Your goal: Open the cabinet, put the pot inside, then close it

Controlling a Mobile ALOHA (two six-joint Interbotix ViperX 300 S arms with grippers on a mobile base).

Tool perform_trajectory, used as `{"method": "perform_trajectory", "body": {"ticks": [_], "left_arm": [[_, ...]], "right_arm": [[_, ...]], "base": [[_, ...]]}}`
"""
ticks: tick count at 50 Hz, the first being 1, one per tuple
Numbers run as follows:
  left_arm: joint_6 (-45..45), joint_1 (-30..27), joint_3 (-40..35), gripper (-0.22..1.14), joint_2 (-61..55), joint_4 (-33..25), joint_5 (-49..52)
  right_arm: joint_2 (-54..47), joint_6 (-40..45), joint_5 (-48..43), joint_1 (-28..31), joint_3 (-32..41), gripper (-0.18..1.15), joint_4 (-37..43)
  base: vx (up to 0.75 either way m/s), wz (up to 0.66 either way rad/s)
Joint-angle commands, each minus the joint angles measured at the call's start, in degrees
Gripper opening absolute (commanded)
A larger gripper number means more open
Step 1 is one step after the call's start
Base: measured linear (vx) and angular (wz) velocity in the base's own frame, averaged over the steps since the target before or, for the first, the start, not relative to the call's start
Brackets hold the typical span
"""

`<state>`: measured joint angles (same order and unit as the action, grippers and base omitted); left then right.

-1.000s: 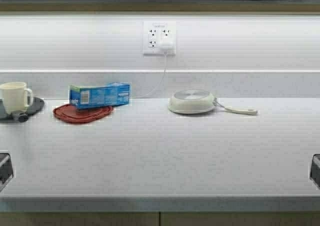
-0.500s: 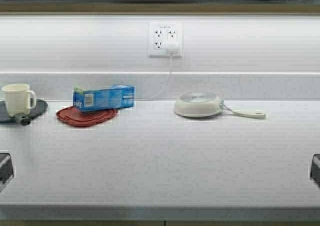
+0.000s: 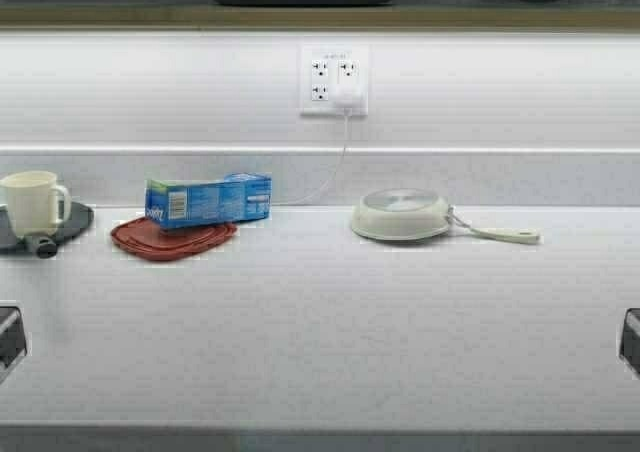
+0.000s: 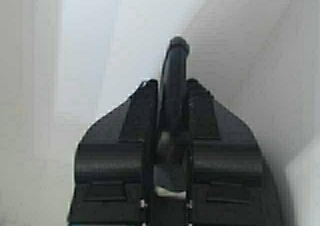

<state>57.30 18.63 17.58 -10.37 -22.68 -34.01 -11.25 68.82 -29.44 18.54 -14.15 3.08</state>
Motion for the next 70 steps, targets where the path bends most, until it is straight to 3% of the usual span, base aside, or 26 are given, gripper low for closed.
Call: {"method": "perform_trajectory", "body": {"ticks": [1,8,12,21,25,27,41,62,66,70], "left_arm": [[-0.2,2.5,-0.8,0.03,0.4,2.0,0.1],[-0.2,2.2,-0.5,0.06,0.4,1.9,-1.1],[-0.2,2.2,0.1,0.15,0.3,1.8,-3.7],[0.4,1.9,1.8,0.74,0.5,0.8,-11.9],[0.4,1.8,2.3,1.0,0.9,0.1,-12.2],[0.4,1.6,2.5,1.06,1.0,-0.4,-12.2],[0.4,0.9,5.4,1.03,3.3,-1.8,-14.5],[0.3,0.9,16.2,1.02,12.0,-0.8,-18.0],[0.1,0.9,19.3,0.97,14.2,-0.2,-18.0],[-0.1,0.9,22.0,0.84,15.8,-0.1,-18.0]], "right_arm": [[1.1,-0.7,-2.7,3.6,0.0,0.08,-0.7],[0.9,-0.4,-3.3,3.5,0.0,0.14,0.9],[0.9,-0.3,-3.8,3.5,0.0,0.34,1.8],[1.1,-0.3,-5.5,3.3,-0.9,0.98,4.5],[1.1,-0.6,-5.5,3.3,-1.4,1.03,5.4],[1.1,-0.6,-5.7,3.1,-1.6,1.02,5.5],[3.1,-0.8,-6.9,1.3,-4.6,1.02,5.5],[9.0,-1.1,-12.5,1.2,-13.9,1.02,4.4],[10.6,-1.1,-12.9,1.2,-16.6,1.01,3.5],[12.2,-1.5,-13.1,1.2,-19.1,1.01,3.4]], "base": [[0.02,0.0],[0.01,0.0],[0.0,0.0],[0.0,0.0],[0.0,0.0],[0.0,0.0],[0.0,0.0],[0.0,0.0],[-0.01,0.0],[0.0,0.0]]}}
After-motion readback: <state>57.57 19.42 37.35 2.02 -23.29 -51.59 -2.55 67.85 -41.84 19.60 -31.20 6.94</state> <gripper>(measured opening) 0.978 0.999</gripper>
